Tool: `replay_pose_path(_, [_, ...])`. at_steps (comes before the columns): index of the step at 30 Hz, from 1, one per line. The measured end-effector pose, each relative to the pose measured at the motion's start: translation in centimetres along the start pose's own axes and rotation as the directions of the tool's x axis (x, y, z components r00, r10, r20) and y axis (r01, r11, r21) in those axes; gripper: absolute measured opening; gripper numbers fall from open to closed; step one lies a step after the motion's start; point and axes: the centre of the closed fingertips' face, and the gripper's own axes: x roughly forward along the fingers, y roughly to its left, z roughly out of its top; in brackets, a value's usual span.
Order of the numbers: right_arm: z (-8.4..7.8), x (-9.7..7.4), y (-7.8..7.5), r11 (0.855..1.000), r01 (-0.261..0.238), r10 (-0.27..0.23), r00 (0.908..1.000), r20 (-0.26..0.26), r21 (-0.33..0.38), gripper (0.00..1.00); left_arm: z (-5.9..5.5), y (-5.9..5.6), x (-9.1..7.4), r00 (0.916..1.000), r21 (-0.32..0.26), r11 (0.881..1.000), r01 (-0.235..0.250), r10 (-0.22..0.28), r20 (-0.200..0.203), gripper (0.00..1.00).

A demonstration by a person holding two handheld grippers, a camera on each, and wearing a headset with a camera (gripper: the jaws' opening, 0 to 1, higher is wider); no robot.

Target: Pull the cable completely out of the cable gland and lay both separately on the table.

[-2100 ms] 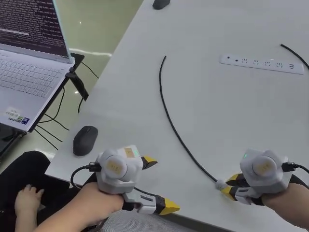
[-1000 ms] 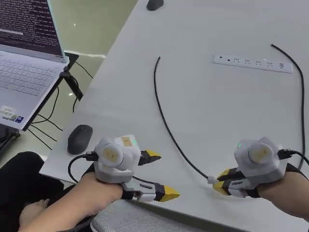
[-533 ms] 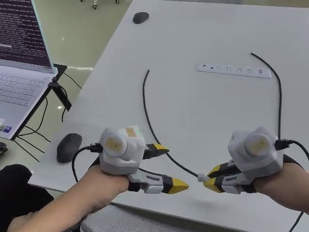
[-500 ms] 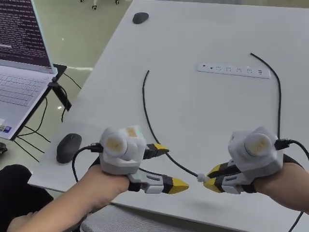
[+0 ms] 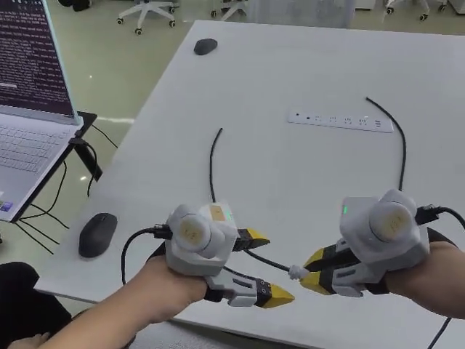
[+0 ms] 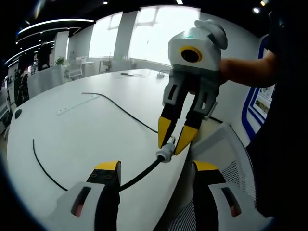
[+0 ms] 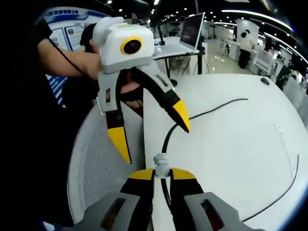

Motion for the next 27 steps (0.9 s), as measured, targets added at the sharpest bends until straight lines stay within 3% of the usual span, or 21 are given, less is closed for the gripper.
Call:
replay_pose_path(6, [0.4,-1.0,0.7,0.996,-0.025,0.024,0.9997,-0.006,-0.09,0.06,0.2,-0.6,0.3,0.9997,0.029,0.999,0.025,-0.025,0.0,0.55])
replay_pose_path(10, [0.3,-1.3,1.1,0.989,-0.039,0.037,0.9992,-0.016,-0.141,0.06,0.5,-1.0,0.5,0.9988,0.035,0.998,0.044,-0.045,0.022,0.5])
replay_pose_path(14, [0.3,-1.4,1.2,0.987,-0.054,0.052,0.9985,-0.017,-0.152,0.06,0.8,-1.6,0.8,0.9969,0.048,0.996,0.071,-0.073,0.029,0.46])
replay_pose_path(23, [0.4,-1.6,1.0,0.983,-0.077,0.078,0.997,-0.004,-0.168,0.06,1.6,-1.6,1.0,0.9932,0.05,0.995,0.092,-0.095,0.068,0.38])
replay_pose_path(27, [0.4,-1.5,0.9,0.982,-0.084,0.085,0.9964,-0.002,-0.169,0.06,1.7,-1.9,1.1,0.9918,0.048,0.993,0.109,-0.112,0.061,0.31])
